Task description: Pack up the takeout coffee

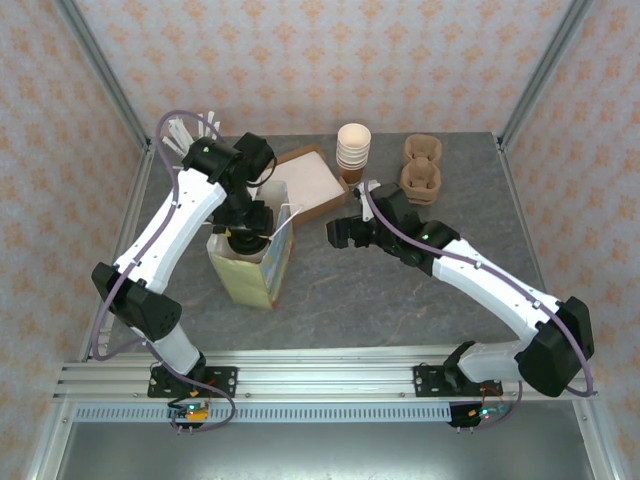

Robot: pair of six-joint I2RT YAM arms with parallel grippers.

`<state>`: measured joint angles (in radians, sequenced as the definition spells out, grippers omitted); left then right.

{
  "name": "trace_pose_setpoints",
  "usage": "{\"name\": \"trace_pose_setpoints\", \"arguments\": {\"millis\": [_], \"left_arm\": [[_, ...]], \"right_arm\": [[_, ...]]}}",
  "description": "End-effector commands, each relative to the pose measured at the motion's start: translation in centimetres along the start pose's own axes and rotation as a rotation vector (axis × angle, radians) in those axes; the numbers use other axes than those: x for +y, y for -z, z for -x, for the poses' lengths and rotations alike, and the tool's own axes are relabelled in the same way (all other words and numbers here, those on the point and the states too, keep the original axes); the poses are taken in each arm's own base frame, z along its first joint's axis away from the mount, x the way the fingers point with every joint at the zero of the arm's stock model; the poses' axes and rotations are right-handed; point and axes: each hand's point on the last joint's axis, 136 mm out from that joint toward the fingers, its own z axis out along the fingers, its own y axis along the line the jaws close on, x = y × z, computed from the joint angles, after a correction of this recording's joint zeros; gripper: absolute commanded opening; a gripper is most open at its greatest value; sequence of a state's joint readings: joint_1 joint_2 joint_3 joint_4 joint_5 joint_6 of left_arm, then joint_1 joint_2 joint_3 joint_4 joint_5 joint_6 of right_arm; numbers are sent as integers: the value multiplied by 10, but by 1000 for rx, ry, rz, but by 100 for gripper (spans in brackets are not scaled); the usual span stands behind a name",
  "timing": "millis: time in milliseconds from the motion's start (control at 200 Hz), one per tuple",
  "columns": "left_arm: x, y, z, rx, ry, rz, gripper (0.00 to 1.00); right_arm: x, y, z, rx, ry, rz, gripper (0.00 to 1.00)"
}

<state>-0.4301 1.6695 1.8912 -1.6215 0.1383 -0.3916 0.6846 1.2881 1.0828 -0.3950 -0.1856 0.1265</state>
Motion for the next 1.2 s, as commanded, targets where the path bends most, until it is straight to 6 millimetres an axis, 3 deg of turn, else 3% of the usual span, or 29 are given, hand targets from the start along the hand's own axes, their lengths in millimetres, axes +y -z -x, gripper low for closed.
{"name": "trace_pose_setpoints", "arguments": {"millis": [0, 315, 405, 530, 761, 956, 1191], "left_arm": [[25, 9, -34, 101, -28, 89, 35], [20, 7, -27, 80, -71, 63, 36], [21, 12, -25, 54, -67, 54, 36], [21, 11, -24, 43, -71, 47, 36], [19, 11, -22, 20, -84, 31, 36], [19, 11, -21, 10, -88, 28, 35], [17, 13, -22, 7, -89, 12, 35]], "right_arm": [[1, 0, 8, -27, 17, -9, 99], [3, -2, 10, -16, 13, -5, 99], [13, 0, 15, -16, 11, 46, 99], [36, 4, 34, -60, -51, 163, 97], [34, -12, 89, -80, -141, 288, 78], [78, -26, 107, -14, -29, 491, 64], [105, -37, 108, 23, 56, 531, 63]]}}
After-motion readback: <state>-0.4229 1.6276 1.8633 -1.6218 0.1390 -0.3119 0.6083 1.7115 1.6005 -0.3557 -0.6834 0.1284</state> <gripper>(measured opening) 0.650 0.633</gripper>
